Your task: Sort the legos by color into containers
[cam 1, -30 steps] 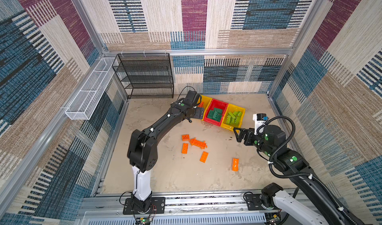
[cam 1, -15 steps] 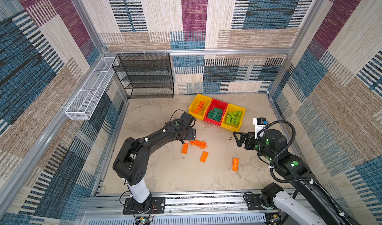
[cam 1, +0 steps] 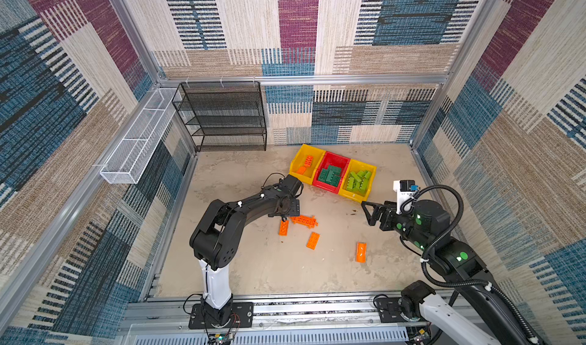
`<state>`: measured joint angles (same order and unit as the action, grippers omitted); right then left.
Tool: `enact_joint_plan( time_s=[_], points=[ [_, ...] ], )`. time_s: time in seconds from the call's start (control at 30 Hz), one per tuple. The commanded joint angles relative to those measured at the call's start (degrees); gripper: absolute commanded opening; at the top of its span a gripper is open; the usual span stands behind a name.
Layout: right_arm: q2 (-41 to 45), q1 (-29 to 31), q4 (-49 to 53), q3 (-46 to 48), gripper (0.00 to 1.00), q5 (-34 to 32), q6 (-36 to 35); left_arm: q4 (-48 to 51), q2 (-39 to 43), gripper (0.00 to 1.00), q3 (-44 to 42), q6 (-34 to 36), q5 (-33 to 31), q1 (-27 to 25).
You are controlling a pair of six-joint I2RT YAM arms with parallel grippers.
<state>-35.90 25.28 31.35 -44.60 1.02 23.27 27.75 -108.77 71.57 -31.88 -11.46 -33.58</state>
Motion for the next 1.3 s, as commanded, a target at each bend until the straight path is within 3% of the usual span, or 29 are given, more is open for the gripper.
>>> enact_joint_plan(
  time_s=[0.0, 0.1, 0.17, 0.3, 0.57, 0.87, 1.13, 1.2, 1.27],
  points=[
    [0.1, 0.12, 0.38, 0.34, 1.0, -0.31, -0.95, 1.42, -1.26, 0.77, 0.94, -1.15, -1.89, 0.27],
    [-1.2, 0.12, -0.51, 0.43, 1.0, -0.12, -1.77, 1.86, -2.23, 0.67, 1.01, -1.08, -1.81, 0.54],
    [-2.01, 0.08, -1.44, 0.41, 1.0, 0.14, -2.06, 2.29, -2.65, 0.53, 1.35, -1.21, -1.73, 0.77],
    [-4.98, 0.12, -2.77, -1.02, 1.0, 0.46, -3.04, 4.37, -2.83, 0.38, 3.73, -0.74, -1.96, 0.89],
    [-15.65, 0.06, 0.34, -12.25, 1.0, 0.36, -3.12, 15.07, -5.32, 0.34, 22.51, 4.93, 0.24, 0.97],
    [-23.05, -0.05, 8.71, -27.12, 1.0, -5.41, 0.72, 20.76, -21.76, 0.35, 54.86, 11.11, 2.87, 1.05],
    [-24.05, -0.21, 10.57, -30.82, 1.0, -9.87, 2.06, 19.38, -36.45, 0.42, 74.58, 11.95, 3.05, 2.26],
    [-24.18, -0.25, 10.53, -31.24, 1.0, -10.3, 1.68, 18.49, -38.06, 0.56, 76.46, 11.6, 3.33, 2.88],
    [-24.72, -0.24, 10.74, -31.78, 1.0, -10.66, 0.88, 17.5, -38.4, 0.8, 76.7, 11.31, 3.68, 3.43]
  ],
)
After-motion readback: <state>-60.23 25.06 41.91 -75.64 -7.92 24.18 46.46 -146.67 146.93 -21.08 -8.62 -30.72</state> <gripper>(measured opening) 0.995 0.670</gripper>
